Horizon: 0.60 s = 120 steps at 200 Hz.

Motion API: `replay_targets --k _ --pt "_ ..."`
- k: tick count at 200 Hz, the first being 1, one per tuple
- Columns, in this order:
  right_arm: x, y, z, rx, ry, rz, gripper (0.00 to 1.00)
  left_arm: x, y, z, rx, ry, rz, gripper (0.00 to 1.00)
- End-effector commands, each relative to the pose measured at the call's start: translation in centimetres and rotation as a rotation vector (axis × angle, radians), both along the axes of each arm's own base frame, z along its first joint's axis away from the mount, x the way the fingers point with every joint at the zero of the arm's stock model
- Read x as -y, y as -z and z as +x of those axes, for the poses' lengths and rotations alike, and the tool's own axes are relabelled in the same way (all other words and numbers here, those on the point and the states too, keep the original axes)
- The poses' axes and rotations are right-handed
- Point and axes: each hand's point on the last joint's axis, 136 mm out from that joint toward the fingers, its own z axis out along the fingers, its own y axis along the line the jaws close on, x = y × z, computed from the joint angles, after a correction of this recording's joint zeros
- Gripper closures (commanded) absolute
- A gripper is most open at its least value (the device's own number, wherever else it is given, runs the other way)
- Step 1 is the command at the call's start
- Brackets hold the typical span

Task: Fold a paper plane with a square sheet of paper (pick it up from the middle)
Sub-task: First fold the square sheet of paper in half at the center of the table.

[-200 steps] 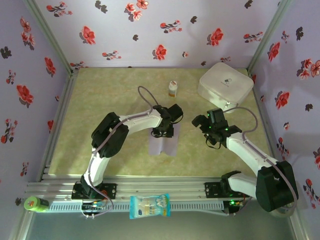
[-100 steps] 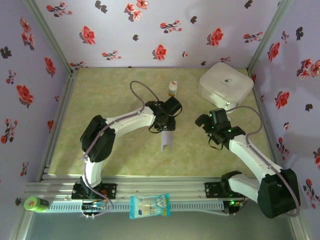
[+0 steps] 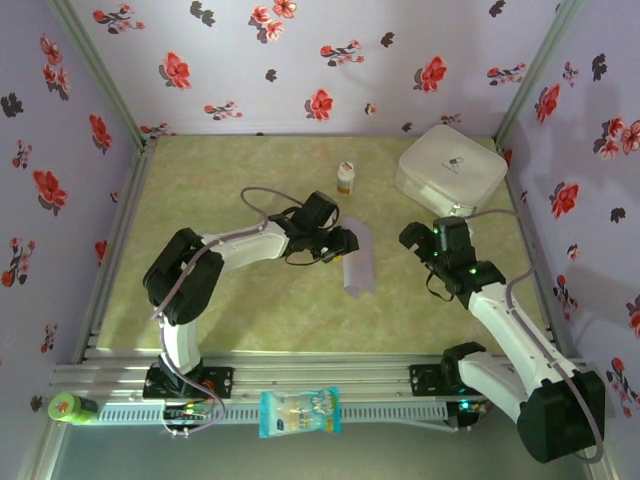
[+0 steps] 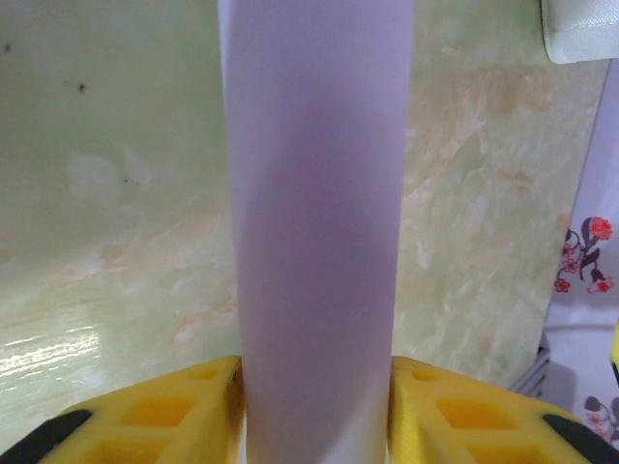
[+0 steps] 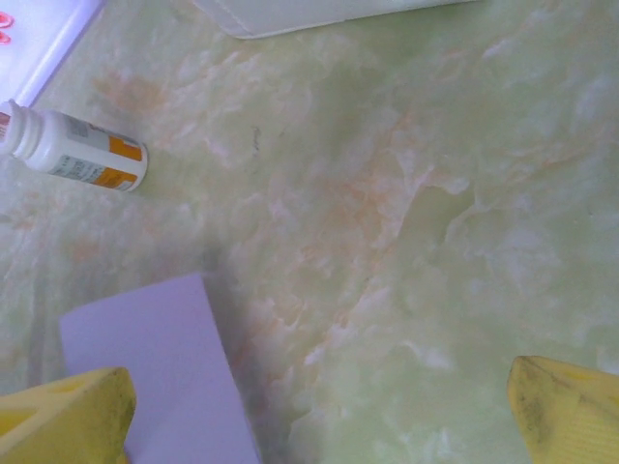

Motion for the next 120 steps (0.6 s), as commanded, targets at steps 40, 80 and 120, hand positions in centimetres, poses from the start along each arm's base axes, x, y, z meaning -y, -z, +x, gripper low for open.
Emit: replay_targets --k 40,80,120 --pt "-1.4 0.7 1.0 -0.001 -0.05 0.053 0.01 1.2 -0.1 0.1 -0.012 0.007 -0.108 0.6" --pt "-2.6 1.2 1.6 -0.031 -0.089 0.092 0.01 0.5 1.0 0.1 -0.007 0.01 -0.046 0.6" --pt "-3.4 1.9 1.7 -0.061 -0.11 0.12 0.01 -1.0 2.1 -0.3 -0.006 0.01 0.04 0.59"
